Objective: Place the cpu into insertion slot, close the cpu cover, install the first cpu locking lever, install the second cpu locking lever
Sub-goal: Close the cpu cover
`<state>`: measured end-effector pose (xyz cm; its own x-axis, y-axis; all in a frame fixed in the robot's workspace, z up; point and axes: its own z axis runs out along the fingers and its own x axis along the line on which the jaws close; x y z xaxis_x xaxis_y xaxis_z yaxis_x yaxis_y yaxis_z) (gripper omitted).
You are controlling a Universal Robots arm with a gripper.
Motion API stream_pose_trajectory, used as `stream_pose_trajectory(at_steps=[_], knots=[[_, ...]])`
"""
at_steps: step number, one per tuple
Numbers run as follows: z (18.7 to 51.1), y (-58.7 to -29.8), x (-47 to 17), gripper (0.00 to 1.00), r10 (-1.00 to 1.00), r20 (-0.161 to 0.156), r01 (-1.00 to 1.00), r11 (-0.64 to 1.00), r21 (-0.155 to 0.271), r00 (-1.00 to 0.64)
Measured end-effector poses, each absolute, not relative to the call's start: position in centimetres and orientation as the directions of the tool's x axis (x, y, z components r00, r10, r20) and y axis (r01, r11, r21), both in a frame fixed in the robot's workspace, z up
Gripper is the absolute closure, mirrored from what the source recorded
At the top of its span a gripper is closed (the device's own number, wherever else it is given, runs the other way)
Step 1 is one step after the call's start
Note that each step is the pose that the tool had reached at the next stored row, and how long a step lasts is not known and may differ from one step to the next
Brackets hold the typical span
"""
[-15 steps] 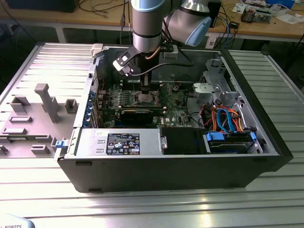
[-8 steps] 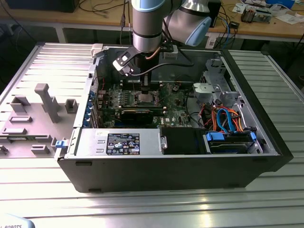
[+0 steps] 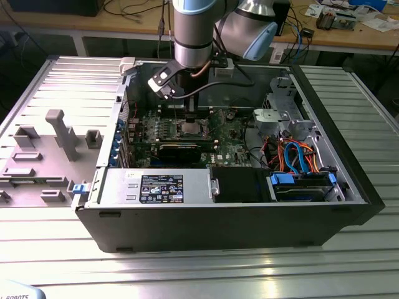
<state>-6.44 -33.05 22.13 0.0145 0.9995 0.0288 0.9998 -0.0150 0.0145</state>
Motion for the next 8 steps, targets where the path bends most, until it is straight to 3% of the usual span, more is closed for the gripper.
stream_pose_trajectory(at_steps=[8], knots=[[22.30,-33.05,-6.45,0.89,0.999,0.028,1.000,-0.015,0.014,0.015]])
